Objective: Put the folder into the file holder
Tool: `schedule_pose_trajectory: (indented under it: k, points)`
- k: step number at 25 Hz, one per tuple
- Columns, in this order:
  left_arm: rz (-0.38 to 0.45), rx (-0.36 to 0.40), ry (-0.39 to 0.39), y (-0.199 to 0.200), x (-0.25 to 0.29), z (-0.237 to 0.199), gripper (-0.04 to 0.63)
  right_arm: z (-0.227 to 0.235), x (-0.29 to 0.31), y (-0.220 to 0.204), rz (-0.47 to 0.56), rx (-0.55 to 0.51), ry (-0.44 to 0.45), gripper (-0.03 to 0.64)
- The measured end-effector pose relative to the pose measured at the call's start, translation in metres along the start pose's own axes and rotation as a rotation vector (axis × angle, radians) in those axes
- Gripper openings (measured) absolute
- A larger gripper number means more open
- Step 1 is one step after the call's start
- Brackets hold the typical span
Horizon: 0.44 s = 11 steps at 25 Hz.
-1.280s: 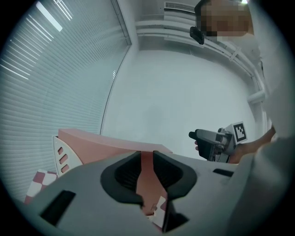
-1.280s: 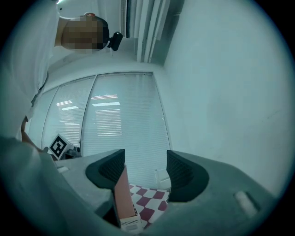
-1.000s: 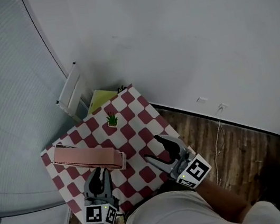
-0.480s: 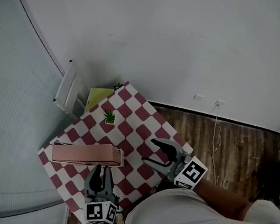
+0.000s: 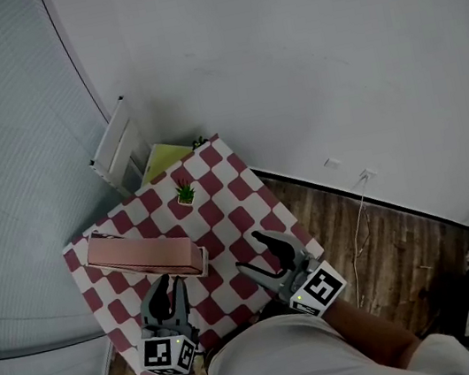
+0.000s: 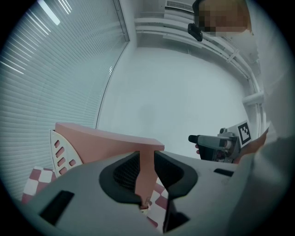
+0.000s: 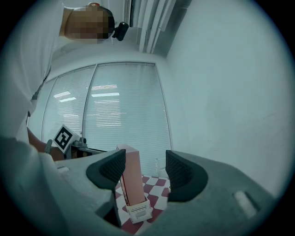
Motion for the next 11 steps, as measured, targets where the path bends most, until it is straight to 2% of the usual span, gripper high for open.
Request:
schedule_pose_trajectory:
  k: [11]
  points:
    - [-0.002, -0.009, 0.018, -0.0023, -0.0053, -0.0044, 0.077, -0.0019, 0.0056, -0.0018, -0.012, -0.010, 0.016, 0.275]
Point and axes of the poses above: the fingertips, and each gripper's own axes: x forward along the fingers, z to its right, y out of its top, the point moved 3 cm from there along -x, backward along the fingers, and after that the axes turned 4 degrees about -z, right-handed, at the moved point
